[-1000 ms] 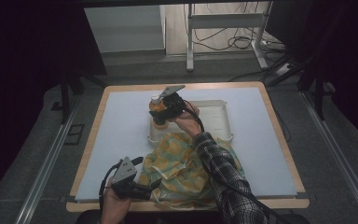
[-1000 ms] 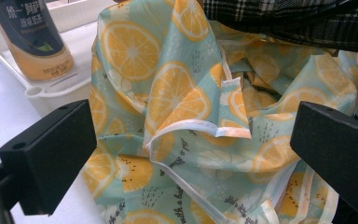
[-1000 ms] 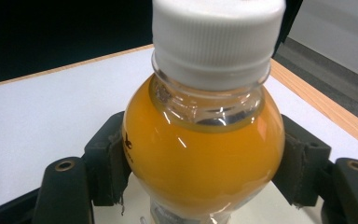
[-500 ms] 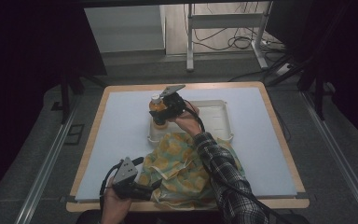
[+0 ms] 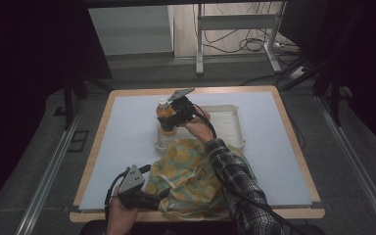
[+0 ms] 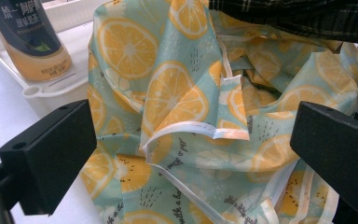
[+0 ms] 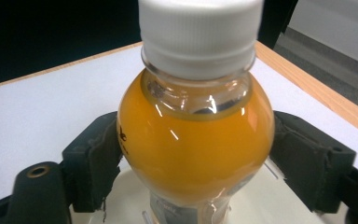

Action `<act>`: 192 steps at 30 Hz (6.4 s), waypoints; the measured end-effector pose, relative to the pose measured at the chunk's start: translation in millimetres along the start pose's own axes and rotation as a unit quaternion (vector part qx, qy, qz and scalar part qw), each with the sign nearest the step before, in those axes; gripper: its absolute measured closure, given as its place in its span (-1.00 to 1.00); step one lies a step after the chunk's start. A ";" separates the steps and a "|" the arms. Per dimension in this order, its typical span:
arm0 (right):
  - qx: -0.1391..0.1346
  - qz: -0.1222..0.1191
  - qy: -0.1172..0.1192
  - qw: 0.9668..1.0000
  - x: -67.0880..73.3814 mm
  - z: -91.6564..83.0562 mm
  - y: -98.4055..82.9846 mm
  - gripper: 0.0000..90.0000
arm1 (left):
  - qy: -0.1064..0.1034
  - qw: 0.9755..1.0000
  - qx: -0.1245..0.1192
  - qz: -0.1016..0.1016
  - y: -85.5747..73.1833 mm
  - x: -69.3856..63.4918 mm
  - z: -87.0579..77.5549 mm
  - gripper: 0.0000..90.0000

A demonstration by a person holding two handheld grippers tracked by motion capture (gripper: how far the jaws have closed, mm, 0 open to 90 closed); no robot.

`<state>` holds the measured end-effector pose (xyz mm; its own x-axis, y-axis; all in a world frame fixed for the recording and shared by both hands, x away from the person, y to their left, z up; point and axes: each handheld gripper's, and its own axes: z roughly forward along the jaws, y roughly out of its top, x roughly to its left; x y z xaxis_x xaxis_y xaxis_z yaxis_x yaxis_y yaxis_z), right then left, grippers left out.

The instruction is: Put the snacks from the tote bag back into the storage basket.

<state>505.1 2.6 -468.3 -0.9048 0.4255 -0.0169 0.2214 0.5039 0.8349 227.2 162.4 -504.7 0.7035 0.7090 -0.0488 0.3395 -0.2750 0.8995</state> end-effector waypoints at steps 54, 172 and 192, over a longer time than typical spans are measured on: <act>0.008 0.001 0.015 1.000 14.7 -44.8 7.0 -0.85 | -0.003 1.000 0.002 0.003 0.3 -1.7 2.2 -0.99; 0.043 0.013 0.009 0.999 64.6 -152.7 -90.5 -0.89 | -0.005 1.000 0.004 0.003 -2.6 0.0 4.7 -0.99; 0.036 0.023 -0.002 0.999 67.0 -170.9 -99.1 -0.89 | -0.002 1.000 0.006 0.003 -2.7 0.4 4.3 -0.99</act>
<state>360.3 -147.2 -458.1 -0.8911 0.4535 0.0183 0.2890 0.5358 0.7934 229.2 160.7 -508.9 0.7088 0.7040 -0.0453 0.3424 -0.2871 0.8946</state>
